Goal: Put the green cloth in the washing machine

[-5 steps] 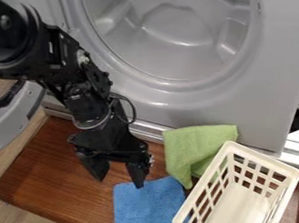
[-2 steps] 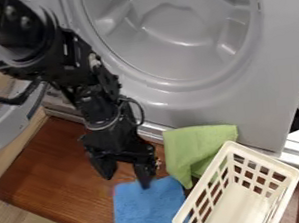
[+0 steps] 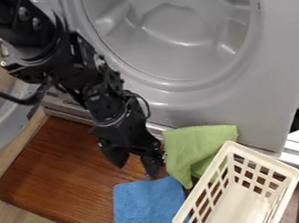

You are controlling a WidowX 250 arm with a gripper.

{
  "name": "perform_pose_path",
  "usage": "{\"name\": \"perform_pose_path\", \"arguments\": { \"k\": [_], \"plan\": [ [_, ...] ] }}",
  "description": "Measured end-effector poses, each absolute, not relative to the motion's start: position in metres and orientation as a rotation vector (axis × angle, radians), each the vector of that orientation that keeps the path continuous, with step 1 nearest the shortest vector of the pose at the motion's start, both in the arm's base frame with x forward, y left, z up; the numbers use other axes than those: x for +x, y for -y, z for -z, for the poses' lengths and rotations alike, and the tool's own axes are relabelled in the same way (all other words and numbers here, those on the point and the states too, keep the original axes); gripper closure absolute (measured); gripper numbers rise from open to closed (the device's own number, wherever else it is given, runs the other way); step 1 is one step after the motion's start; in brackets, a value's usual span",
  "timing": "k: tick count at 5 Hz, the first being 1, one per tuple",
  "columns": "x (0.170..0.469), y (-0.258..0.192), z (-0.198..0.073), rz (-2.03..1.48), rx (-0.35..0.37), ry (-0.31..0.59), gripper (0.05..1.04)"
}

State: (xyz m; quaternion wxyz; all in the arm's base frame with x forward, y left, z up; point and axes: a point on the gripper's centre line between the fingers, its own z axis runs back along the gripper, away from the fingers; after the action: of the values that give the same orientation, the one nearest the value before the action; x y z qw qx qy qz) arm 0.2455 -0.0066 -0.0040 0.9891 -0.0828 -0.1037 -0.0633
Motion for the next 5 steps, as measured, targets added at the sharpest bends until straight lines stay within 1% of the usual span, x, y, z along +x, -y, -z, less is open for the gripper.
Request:
{"name": "perform_pose_path", "arguments": {
  "k": [1,2,3,4,5],
  "plan": [
    [0.262,0.012,0.01,0.159,-0.198,0.256,0.083],
    [0.279,0.024,0.016,0.195,-0.231,0.265,0.083],
    [0.283,0.029,0.026,0.198,-0.264,0.259,0.083],
    [0.29,0.036,0.032,0.225,-0.276,0.259,0.137],
    [0.291,0.037,0.033,0.231,-0.264,0.255,0.429]
  ]
}}
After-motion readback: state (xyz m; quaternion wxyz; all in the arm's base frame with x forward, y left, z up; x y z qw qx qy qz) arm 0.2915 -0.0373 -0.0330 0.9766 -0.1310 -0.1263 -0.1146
